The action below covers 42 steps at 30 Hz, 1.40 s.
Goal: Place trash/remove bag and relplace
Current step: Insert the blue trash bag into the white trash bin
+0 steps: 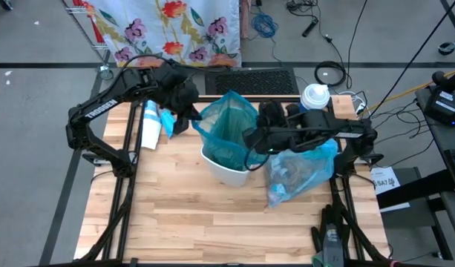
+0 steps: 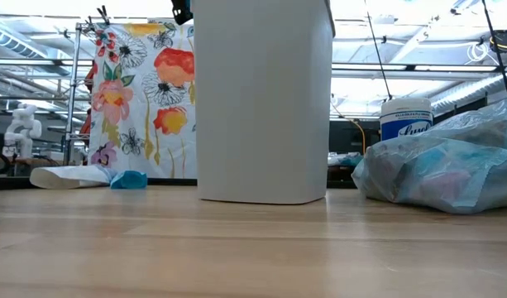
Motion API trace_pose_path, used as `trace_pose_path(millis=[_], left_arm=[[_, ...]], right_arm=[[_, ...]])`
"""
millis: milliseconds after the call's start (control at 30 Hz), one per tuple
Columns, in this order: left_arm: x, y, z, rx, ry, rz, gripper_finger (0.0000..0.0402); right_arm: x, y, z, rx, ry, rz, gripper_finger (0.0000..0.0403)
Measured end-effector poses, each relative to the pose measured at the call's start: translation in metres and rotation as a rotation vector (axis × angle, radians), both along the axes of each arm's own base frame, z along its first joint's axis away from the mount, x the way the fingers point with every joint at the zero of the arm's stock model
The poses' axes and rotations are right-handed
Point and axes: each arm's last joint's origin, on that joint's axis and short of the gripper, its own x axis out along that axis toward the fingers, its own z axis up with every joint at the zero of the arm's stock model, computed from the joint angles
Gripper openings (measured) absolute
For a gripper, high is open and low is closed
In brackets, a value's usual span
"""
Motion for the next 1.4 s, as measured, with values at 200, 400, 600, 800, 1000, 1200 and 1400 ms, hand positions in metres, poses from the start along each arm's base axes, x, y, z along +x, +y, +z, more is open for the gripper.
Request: trace_pose_path(millis=[200, 400, 600, 800, 1000, 1200, 1400], left_arm=[[0.001, 0.001, 0.001, -0.022, -0.015, 0.029, 0.0], [0.003, -0.002, 0.002, -0.02, -0.02, 0.018, 0.0], [0.008, -0.002, 0.005, 0.005, -0.074, 0.008, 0.0], [0.029, -0.004, 0.008, 0.006, -0.197, -0.073, 0.0], [0.044, -0.005, 0.003, -0.02, -0.224, -0.126, 0.0], [0.051, -0.006, -0.003, -0.041, -0.206, -0.14, 0.0], [0.048, 0.0, -0.003, -0.017, -0.178, -0.03, 0.0]], right_arm=[[-0.04, -0.004, -0.017, -0.019, 0.076, -0.013, 0.0], [-0.12, -0.007, -0.036, 0.067, -0.043, -0.065, 0.0], [-0.129, -0.009, -0.028, 0.13, -0.23, 0.123, 0.0], [-0.091, -0.017, -0.02, 0.055, -0.198, 0.341, 0.0], [-0.059, -0.038, -0.034, 0.067, -0.065, 0.41, 0.0], [-0.051, -0.057, -0.05, 0.116, 0.08, 0.372, 0.0], [-0.065, -0.064, -0.062, 0.198, 0.224, 0.287, 0.0]])
